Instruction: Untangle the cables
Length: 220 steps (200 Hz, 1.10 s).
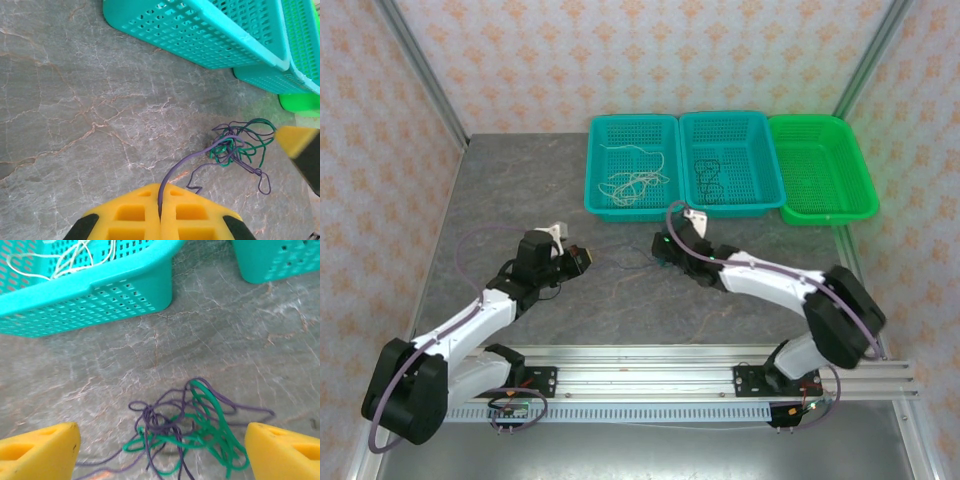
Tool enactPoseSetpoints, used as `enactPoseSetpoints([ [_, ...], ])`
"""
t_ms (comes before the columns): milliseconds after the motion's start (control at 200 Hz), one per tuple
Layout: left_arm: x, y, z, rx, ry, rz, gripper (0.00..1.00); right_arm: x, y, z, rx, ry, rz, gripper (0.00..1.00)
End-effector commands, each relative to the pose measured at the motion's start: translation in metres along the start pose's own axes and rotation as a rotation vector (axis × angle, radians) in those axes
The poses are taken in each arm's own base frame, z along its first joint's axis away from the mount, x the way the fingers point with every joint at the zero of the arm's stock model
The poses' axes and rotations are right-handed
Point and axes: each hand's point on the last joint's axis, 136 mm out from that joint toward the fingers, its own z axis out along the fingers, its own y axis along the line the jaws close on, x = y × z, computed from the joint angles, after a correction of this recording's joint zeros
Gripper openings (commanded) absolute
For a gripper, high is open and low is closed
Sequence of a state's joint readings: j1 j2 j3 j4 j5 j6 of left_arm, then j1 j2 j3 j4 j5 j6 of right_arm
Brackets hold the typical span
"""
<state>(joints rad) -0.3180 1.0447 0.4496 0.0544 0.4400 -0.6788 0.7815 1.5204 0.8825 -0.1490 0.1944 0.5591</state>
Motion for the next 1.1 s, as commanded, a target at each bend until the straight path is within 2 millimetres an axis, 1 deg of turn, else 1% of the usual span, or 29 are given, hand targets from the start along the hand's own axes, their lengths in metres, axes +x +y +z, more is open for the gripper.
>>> enactPoseSetpoints([
  [0, -0.008, 0.005, -0.013, -0.047, -0.042, 0.027, 0.0, 0.01, -0.025, 0.017, 0.203, 0.035, -0.086, 0.79],
  [75, -0.012, 0.015, -0.023, -0.113, -0.077, 0.025, 0.0, 0.022, -0.028, 0.03, 0.255, 0.084, -0.063, 0.68],
  [150, -0.016, 0.021, -0.031, -0.15, -0.112, 0.026, 0.0, 0.033, -0.041, 0.04, 0.339, 0.11, -0.047, 0.65],
  [225, -0.019, 0.03, -0.04, -0.21, -0.142, 0.015, 0.0, 0.042, -0.062, 0.045, 0.431, 0.126, -0.011, 0.65],
  [305, -0.022, 0.047, -0.054, -0.31, -0.183, 0.001, 0.0, 0.046, -0.089, 0.044, 0.522, 0.134, 0.044, 0.58],
  [400, -0.028, 0.066, -0.07, -0.402, -0.244, -0.032, 0.0, 0.044, -0.12, 0.035, 0.616, 0.107, 0.082, 0.52],
  [490, -0.031, 0.079, -0.082, -0.444, -0.287, -0.075, 0.0, 0.04, -0.14, 0.024, 0.666, 0.073, 0.113, 0.5],
  [621, -0.037, 0.095, -0.1, -0.491, -0.346, -0.126, 0.0, 0.033, -0.17, 0.008, 0.713, 0.024, 0.204, 0.49],
  [721, -0.041, 0.105, -0.111, -0.516, -0.373, -0.159, 0.0, 0.031, -0.178, 0.003, 0.67, -0.002, 0.291, 0.49],
  [866, -0.039, 0.119, -0.117, -0.541, -0.37, -0.212, 0.0, 0.02, -0.193, -0.012, 0.715, -0.052, 0.343, 0.51],
  [931, -0.039, 0.124, -0.121, -0.561, -0.372, -0.221, 0.0, 0.019, -0.201, -0.017, 0.713, -0.061, 0.383, 0.51],
  [1036, -0.041, 0.132, -0.129, -0.618, -0.385, -0.234, 0.0, 0.022, -0.219, -0.026, 0.719, -0.074, 0.46, 0.51],
  [1096, -0.041, 0.134, -0.129, -0.63, -0.38, -0.245, 0.0, 0.023, -0.229, -0.033, 0.727, -0.09, 0.487, 0.5],
])
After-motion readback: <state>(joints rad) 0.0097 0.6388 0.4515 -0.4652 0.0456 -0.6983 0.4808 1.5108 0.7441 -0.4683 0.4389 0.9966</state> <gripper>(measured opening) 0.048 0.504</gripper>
